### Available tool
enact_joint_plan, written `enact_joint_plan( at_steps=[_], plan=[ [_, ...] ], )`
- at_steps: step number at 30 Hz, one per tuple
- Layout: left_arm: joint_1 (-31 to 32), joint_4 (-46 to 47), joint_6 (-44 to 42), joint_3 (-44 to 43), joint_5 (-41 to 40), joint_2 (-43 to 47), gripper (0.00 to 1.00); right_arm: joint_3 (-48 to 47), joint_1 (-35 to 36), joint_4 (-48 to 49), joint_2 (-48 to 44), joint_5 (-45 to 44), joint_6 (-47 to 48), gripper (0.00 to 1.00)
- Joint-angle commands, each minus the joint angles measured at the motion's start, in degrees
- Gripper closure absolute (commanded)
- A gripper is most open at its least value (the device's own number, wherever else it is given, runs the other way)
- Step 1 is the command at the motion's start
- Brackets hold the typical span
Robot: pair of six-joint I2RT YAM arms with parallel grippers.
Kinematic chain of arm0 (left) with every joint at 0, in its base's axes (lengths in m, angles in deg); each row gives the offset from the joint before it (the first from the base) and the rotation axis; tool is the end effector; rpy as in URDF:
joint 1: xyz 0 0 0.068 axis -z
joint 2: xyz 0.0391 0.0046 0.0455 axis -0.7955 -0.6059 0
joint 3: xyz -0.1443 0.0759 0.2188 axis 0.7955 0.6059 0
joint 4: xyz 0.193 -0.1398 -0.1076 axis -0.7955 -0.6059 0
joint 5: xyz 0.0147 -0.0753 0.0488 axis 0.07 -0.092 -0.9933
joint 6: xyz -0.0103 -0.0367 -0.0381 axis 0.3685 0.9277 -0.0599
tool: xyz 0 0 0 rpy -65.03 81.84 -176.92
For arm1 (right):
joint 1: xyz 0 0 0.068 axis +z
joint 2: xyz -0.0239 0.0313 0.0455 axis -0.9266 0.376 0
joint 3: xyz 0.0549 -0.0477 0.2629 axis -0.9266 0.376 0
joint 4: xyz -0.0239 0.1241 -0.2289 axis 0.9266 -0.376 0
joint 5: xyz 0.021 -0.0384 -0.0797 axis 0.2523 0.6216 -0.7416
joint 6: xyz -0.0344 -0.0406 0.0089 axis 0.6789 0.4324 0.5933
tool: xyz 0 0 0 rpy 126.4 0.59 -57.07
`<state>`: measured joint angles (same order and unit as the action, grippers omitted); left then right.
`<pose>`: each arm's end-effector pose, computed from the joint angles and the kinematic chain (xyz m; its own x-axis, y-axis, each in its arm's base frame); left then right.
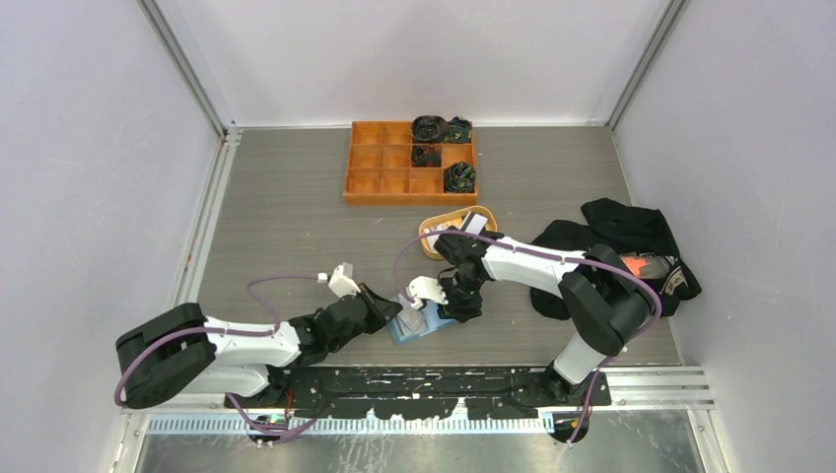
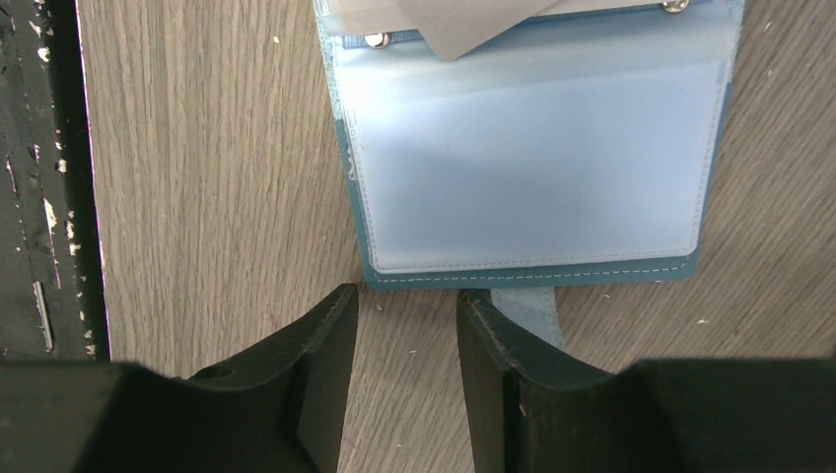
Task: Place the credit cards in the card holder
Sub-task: Insert the credit card into the card holder.
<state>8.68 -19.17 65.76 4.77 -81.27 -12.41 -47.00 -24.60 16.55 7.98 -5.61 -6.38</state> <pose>0.1085 -0.1706 0.1358 -0.6857 -0.6361 -0.3539 -0.1068 0.5688 -0.8155 0.1901 0.1978 0.1600 0.2461 -0.8860 -0.3929 -0.9544 -0.2921 0.0610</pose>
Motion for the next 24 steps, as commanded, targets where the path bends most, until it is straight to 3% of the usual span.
enact_joint_plan(
  at_steps=[1, 8, 14, 20, 24],
  plan=[
    [0.1, 4.0, -1.3, -2.2, 0.3, -4.1, 1.00, -1.2, 0.7, -0.3, 0.8, 0.6, -0.1, 0.53],
    [0.1, 11.8, -0.5, -3.2, 2.8, -12.5, 1.00, -1.2, 0.7, -0.4, 0.8, 0.5, -0.1, 0.53],
    [0.1, 12.9, 0.3, -3.1, 3.5, -14.0, 1.00, -1.3, 0.7, -0.5, 0.8, 0.5, 0.0, 0.53],
    [0.2, 10.5, 2.9, -2.7, 4.7, -12.7, 1.00, -1.2, 0.7, -0.6, 0.7, 0.7, 0.0, 0.53],
    [0.1, 1.6, 5.9, -4.9, 5.4, -11.3, 1.00, -1.2, 0.8, -0.6, 0.6, 0.8, 0.0, 0.53]
  ],
)
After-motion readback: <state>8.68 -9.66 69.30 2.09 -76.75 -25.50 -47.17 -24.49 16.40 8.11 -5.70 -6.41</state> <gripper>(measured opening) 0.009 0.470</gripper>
